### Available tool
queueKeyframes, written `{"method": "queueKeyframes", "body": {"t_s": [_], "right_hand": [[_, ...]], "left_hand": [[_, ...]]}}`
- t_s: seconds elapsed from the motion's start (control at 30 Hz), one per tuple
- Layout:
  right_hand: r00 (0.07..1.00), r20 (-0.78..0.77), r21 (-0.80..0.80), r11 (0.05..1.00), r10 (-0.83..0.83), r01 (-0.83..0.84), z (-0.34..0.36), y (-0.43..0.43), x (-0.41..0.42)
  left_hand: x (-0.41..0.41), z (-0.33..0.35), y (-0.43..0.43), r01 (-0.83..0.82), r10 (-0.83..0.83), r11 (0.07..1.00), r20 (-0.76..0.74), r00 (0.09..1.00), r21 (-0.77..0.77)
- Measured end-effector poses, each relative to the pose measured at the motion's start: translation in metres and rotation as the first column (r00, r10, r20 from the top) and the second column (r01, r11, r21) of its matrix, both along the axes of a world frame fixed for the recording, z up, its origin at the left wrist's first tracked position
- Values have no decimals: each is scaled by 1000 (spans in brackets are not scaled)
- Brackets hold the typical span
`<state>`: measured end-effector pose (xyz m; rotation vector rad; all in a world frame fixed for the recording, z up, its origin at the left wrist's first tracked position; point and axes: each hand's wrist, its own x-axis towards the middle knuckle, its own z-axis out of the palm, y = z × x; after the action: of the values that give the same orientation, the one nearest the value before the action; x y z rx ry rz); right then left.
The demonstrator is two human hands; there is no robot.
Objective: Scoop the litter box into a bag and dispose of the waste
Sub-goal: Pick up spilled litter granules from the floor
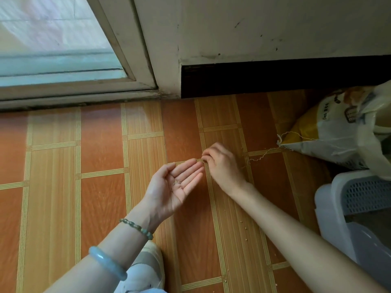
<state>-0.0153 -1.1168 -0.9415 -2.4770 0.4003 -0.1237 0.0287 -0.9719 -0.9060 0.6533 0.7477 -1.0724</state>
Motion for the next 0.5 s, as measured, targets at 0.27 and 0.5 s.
{"method": "queueKeyframes", "body": {"t_s": [0.27,0.5], "right_hand": [[978,205,197,980,-48,7,50,36,-18],[974,217,196,981,-57,13,62,23,-20]], "left_hand": [[6,5,-14,-25,25,999,-7,1000,-34],[15,15,-36,85,-79,993,69,994,-77]]}}
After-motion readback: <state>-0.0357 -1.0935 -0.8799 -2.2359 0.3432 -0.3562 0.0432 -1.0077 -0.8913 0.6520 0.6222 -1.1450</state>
